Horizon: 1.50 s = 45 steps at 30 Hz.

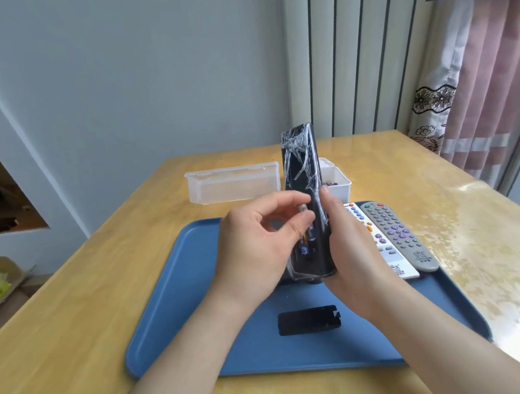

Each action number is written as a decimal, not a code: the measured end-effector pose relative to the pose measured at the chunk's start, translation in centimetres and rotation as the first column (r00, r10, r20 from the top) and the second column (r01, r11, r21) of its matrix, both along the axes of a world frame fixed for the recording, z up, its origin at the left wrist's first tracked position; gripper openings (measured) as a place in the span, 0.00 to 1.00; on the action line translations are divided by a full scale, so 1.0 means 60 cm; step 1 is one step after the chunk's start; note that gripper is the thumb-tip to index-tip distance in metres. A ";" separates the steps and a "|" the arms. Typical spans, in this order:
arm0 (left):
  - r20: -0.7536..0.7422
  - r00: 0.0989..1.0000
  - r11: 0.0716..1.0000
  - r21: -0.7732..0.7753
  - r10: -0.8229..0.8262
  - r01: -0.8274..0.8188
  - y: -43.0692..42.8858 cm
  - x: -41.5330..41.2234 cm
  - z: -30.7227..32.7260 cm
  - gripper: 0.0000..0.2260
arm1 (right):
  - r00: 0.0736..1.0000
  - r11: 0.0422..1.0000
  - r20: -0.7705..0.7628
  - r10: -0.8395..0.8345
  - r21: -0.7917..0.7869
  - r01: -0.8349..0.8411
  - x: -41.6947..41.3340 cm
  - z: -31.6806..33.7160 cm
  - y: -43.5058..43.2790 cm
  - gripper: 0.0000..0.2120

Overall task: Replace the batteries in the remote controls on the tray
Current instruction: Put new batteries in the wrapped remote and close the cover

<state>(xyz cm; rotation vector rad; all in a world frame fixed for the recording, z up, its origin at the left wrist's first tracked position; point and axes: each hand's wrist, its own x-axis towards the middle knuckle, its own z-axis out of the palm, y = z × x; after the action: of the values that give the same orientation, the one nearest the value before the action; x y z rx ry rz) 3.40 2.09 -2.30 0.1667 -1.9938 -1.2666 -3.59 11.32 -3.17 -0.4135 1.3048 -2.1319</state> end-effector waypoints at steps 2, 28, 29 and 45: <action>0.015 0.998 0.997 -0.062 0.054 -0.053 0.002 -0.001 -0.003 0.10 | 1.000 1.000 -0.020 -0.003 -0.003 0.003 0.000 -0.003 -0.001 0.20; 0.099 0.989 0.695 -0.719 0.110 -0.006 -0.011 -0.015 -0.032 0.18 | 0.996 1.000 0.084 -0.024 0.002 0.024 -0.014 0.010 0.015 0.16; 0.169 0.981 0.733 -0.678 0.093 0.048 -0.010 -0.013 -0.030 0.20 | 0.998 1.000 0.065 -0.022 0.006 0.021 -0.016 0.010 0.016 0.13; 0.769 0.638 0.620 -0.513 0.026 0.594 0.025 0.017 -0.008 0.07 | 0.998 0.996 0.006 -0.062 0.064 0.062 -0.037 0.005 0.024 0.10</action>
<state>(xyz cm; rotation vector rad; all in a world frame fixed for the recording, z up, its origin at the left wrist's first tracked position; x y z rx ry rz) 4.42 3.57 -2.78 -0.1368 -3.2235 -0.4280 -5.80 12.76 -2.87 -0.3413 1.3940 -2.1335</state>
